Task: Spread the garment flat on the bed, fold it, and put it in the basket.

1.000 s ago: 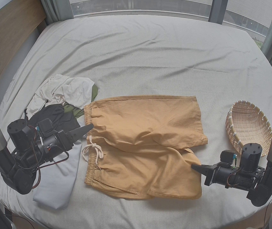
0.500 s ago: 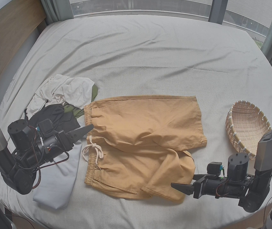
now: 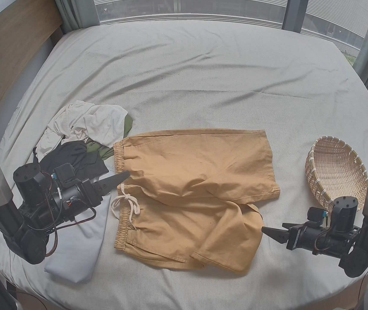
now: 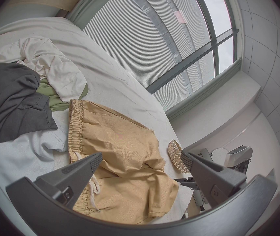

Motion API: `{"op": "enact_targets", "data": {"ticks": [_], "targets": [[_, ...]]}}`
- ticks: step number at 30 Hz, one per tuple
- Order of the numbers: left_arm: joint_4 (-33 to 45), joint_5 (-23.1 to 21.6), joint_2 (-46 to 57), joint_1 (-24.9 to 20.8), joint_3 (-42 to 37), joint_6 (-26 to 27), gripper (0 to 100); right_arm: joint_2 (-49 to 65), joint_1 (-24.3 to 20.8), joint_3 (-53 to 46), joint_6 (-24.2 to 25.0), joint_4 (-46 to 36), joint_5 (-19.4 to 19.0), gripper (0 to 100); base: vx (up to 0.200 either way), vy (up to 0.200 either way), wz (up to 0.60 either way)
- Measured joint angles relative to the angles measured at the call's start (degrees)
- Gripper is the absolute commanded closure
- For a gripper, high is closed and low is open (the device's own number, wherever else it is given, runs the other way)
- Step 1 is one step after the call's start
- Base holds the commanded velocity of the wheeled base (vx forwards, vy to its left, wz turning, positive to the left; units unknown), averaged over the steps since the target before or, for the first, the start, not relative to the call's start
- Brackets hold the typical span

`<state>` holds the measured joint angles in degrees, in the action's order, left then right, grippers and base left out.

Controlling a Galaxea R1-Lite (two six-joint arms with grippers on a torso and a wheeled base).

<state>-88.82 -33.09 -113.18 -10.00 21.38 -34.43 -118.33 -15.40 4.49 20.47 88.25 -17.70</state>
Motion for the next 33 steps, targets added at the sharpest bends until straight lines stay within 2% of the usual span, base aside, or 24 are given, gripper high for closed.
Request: {"op": "enact_targets", "data": {"ticks": [6, 13, 26, 27, 33], "targets": [[0.0, 0.0, -0.1, 0.0, 0.1, 0.0, 0, -1.3, 2.3, 0.4, -0.8, 0.0, 0.1, 0, 0.0, 0.0, 0.0], [0.0, 0.1, -0.1, 0.0, 0.2, 0.0, 0, -5.2, 2.4, 2.5, -2.6, 0.0, 0.2, 0, 0.0, 0.0, 0.0], [0.0, 0.1, -0.1, 0.2, 0.5, -0.1, 0, -12.0, -3.1, 11.1, -3.8, 0.0, 1.5, 0, 0.0, 0.0, 0.0], [0.0, 0.1, -0.1, 0.3, 0.5, -0.1, 0, -12.4, -3.4, 11.6, -3.8, 0.1, 1.7, 100, 0.0, 0.0, 0.0], [0.0, 0.1, 0.0, 0.2, 0.6, -0.1, 0, -13.8, -4.0, 12.7, -3.9, 0.0, 2.0, 100, 0.0, 0.0, 0.0]]}}
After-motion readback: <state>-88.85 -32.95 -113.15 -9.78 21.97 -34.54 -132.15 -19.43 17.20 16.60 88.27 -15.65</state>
